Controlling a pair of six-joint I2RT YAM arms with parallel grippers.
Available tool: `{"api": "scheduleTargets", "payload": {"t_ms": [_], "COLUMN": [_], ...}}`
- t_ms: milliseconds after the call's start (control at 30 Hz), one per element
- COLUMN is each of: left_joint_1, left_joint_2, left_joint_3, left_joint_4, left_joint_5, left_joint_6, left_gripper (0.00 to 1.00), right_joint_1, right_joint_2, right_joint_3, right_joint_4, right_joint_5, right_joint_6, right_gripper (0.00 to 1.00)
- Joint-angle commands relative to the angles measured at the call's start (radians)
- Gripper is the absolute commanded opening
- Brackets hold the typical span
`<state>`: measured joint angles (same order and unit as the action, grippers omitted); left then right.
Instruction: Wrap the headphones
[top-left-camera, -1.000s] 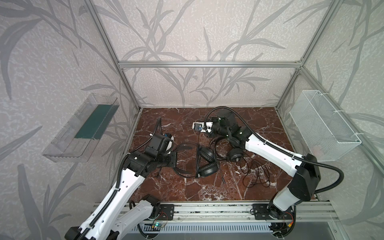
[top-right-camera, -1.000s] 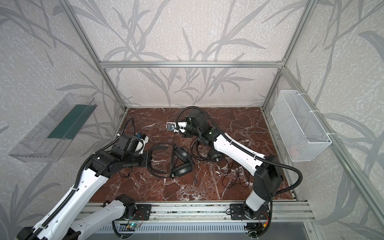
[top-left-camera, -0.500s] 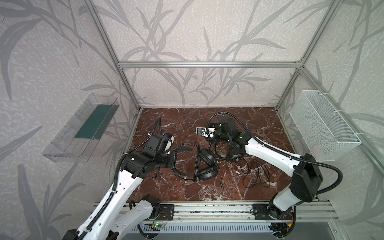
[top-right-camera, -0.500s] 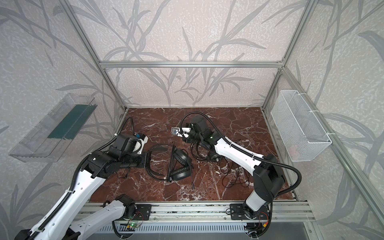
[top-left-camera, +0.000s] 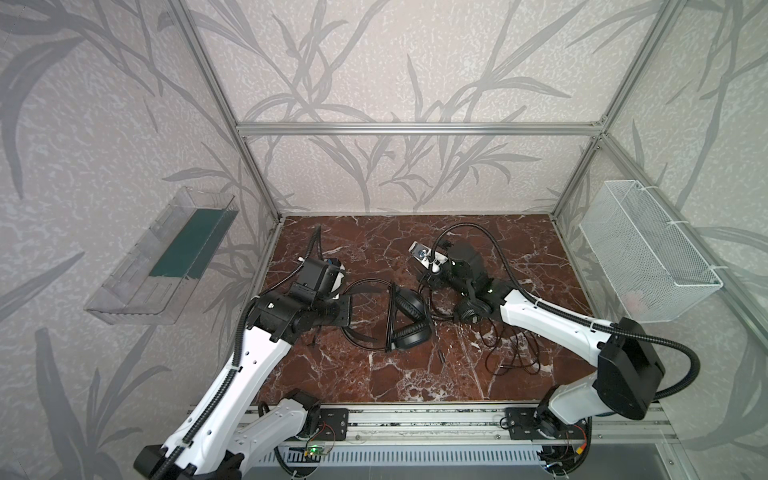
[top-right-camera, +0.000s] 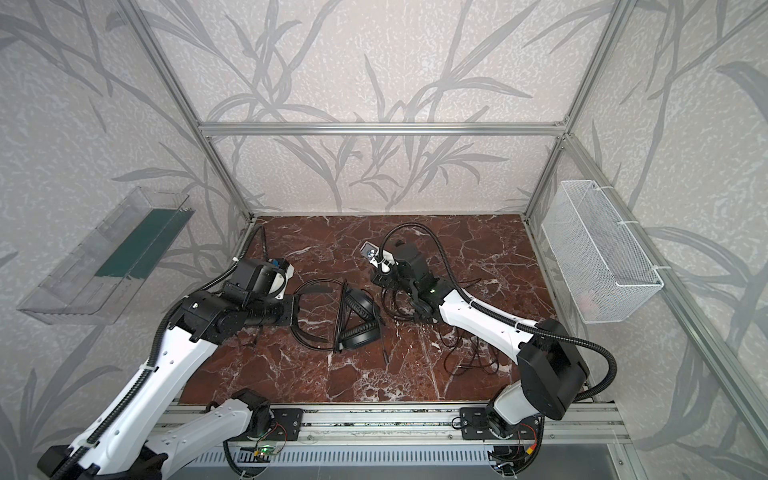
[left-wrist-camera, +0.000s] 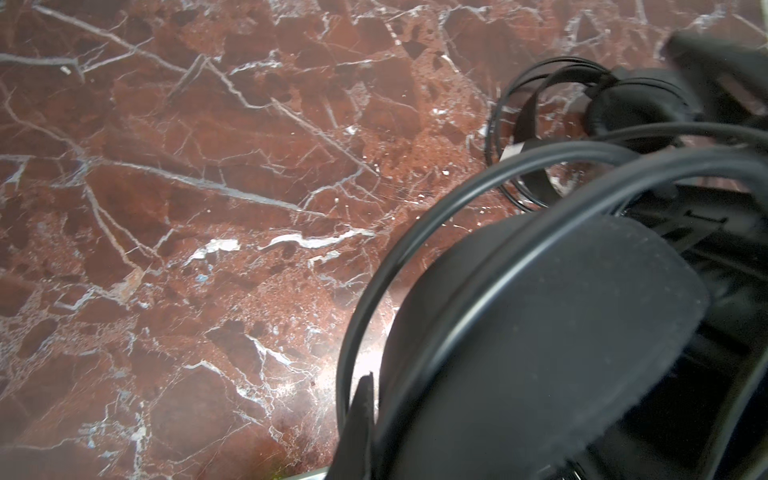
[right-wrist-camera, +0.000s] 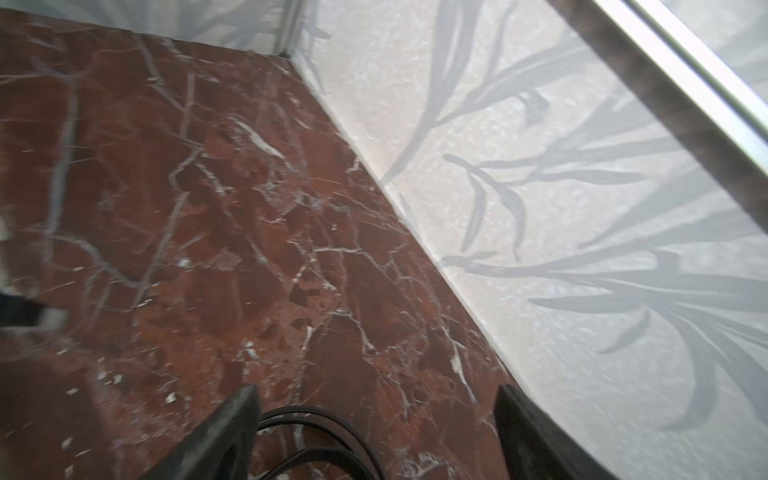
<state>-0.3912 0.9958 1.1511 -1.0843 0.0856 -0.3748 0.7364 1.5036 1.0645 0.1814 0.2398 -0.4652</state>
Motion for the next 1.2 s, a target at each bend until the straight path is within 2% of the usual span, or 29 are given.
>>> {"api": "scheduleTargets", "payload": {"t_ms": [0, 167, 267, 400, 467, 700, 833, 1000, 1167], "left_joint_1": [0.048, 0.11, 0.124, 0.128, 0.137, 0.159, 0.183, 0.194, 0.235], "left_joint_2": [0.027, 0.088, 0.158, 0.253, 0.312, 0.501, 0.61, 0.698, 0.796], "left_joint_3": [0.027, 0.027, 0.047, 0.074, 0.098, 0.203, 0.289, 0.328, 0.382], "left_joint_4": [0.096, 0.176, 0.215, 0.287, 0.302, 0.389, 0.374, 0.411, 0.424], "left_joint_5": [-0.01, 0.018, 0.025, -0.011, -0.025, 0.008, 0.057, 0.038, 0.07], "left_joint_6": [-0.044, -0.062, -0.074, -0.08, -0.075, -0.074, -0.09, -0.056, -0.018], "left_gripper": [0.0, 0.0, 0.0, 0.0, 0.0, 0.0, 0.0, 0.0, 0.0], "right_joint_1": [-0.026, -0.095, -0.104, -0.104, -0.104, -0.102, -0.102, -0.103, -0.101], "right_joint_2": [-0.054, -0.208, -0.3, -0.4, -0.439, -0.509, -0.53, -0.559, -0.55], "right_joint_3": [-0.012, -0.121, -0.171, -0.219, -0.27, -0.426, -0.483, -0.561, -0.608], "right_joint_4": [0.056, 0.075, 0.061, -0.034, -0.028, 0.025, 0.035, 0.097, 0.159], "right_joint_5": [0.3, 0.334, 0.344, 0.288, 0.274, 0.242, 0.225, 0.202, 0.174], "right_joint_6": [0.226, 0.496, 0.569, 0.664, 0.703, 0.748, 0.763, 0.77, 0.774], "right_gripper": [0.99, 0.99, 0.99, 0.99, 0.99, 0.99, 0.99, 0.99, 0.99]}}
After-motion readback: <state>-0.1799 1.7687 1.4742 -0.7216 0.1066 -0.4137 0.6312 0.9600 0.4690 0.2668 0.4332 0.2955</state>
